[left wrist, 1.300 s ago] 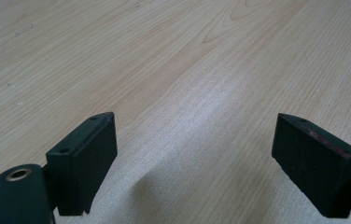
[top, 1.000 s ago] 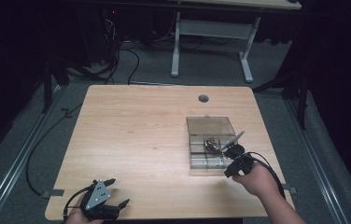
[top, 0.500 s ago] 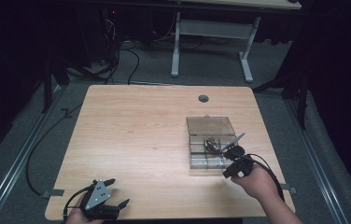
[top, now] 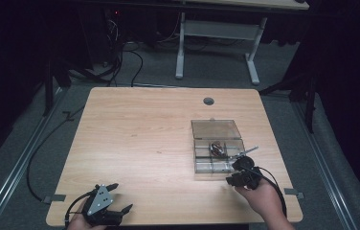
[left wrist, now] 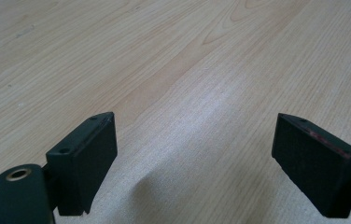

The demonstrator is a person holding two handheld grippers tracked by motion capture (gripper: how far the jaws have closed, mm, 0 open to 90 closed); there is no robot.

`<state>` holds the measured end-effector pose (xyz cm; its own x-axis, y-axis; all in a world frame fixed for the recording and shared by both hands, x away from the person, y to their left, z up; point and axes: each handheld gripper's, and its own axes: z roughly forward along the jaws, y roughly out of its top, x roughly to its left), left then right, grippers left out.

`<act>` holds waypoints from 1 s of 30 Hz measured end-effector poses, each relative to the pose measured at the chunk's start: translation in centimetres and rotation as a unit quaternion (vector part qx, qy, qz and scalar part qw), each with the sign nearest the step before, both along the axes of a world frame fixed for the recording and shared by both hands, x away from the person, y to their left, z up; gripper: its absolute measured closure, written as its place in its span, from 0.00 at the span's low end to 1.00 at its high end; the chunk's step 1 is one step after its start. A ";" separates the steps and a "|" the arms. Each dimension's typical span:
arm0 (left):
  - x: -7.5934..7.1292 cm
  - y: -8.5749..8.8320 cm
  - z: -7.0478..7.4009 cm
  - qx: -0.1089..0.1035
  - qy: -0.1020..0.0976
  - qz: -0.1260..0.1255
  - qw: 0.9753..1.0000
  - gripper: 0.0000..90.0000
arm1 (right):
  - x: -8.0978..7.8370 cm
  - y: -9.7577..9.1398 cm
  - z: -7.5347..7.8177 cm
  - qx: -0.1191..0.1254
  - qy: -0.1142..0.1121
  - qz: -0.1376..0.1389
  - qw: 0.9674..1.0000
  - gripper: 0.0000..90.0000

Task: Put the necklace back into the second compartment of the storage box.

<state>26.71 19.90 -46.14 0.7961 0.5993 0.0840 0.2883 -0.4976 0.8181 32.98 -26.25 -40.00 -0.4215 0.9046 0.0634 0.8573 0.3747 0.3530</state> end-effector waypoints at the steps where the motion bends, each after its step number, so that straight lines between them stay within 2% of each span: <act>1: 0.0 0.0 0.0 -0.001 0.000 0.001 1.000 0.16 | -0.2 -0.1 -0.1 0.006 -0.006 -0.003 1.000 0.76; 6: 0.0 0.2 0.0 -0.009 0.001 0.005 1.000 0.16 | -1.3 -0.2 -0.8 0.032 -0.057 0.002 0.998 0.74; 9: 0.1 0.2 0.1 -0.013 0.003 0.007 1.000 0.16 | -2.1 -0.2 -1.3 0.048 -0.088 0.004 0.995 0.74; 12: 0.2 0.3 0.1 -0.017 0.004 0.009 1.000 0.16 | -2.9 -0.1 -1.7 0.062 -0.121 0.005 0.991 0.73; 17: 0.2 0.4 0.1 -0.027 0.007 0.012 1.000 0.17 | -4.1 0.3 -3.0 0.088 -0.171 0.005 0.981 0.72; 19: 0.3 0.5 0.1 -0.031 0.008 0.014 0.999 0.17 | -4.5 0.4 -3.7 0.100 -0.196 -0.004 0.975 0.71; 23: 0.4 0.7 0.2 -0.043 0.010 0.020 0.999 0.17 | -5.0 0.2 -4.8 0.112 -0.228 -0.023 0.967 0.68; 25: 0.4 0.8 0.2 -0.046 0.011 0.021 0.999 0.17 | -5.3 -0.1 -5.2 0.118 -0.250 -0.033 0.960 0.67; 28: 0.5 0.8 0.2 -0.050 0.011 0.024 0.998 0.17 | -5.8 -0.4 -5.4 0.126 -0.264 -0.041 0.956 0.67; 30: 0.5 0.7 0.2 -0.049 0.011 0.025 0.998 0.17 | -5.9 -0.3 -5.4 0.127 -0.270 -0.037 0.954 0.67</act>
